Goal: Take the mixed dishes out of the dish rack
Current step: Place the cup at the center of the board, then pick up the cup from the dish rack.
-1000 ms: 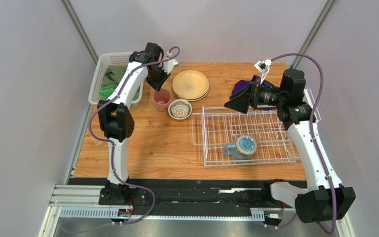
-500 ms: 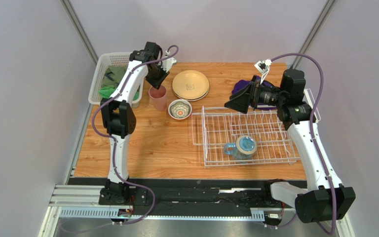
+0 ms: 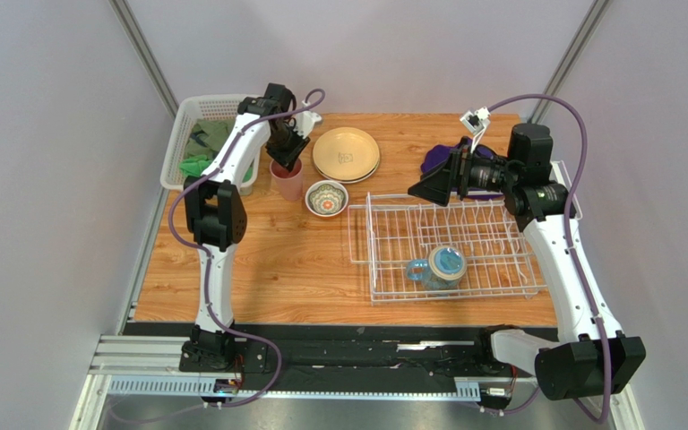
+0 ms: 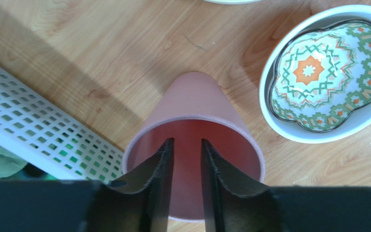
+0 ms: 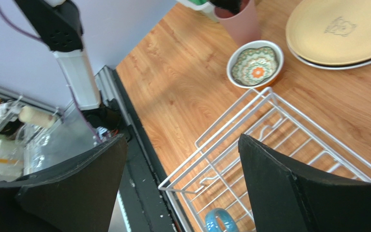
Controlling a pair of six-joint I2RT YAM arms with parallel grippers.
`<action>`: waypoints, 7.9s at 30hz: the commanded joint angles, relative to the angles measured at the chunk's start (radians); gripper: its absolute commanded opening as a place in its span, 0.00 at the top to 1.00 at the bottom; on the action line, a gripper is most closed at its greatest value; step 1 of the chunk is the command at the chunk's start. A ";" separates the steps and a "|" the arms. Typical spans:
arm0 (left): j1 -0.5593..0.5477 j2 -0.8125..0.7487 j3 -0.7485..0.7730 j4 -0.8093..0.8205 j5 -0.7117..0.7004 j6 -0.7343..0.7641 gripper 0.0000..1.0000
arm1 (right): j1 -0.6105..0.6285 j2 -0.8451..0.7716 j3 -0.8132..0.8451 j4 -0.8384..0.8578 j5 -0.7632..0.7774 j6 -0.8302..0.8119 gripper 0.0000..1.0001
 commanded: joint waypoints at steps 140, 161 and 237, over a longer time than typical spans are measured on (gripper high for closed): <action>0.006 -0.733 -0.687 0.255 0.470 -0.025 0.04 | 0.607 0.102 0.251 -0.667 0.921 -0.767 1.00; -0.028 -0.825 -0.867 0.489 1.027 -0.106 0.09 | 0.607 0.015 0.260 -0.470 0.935 -0.652 1.00; -0.362 -0.436 -1.038 2.682 1.224 -1.835 1.00 | 0.606 -0.059 0.312 -0.258 0.881 -0.612 0.95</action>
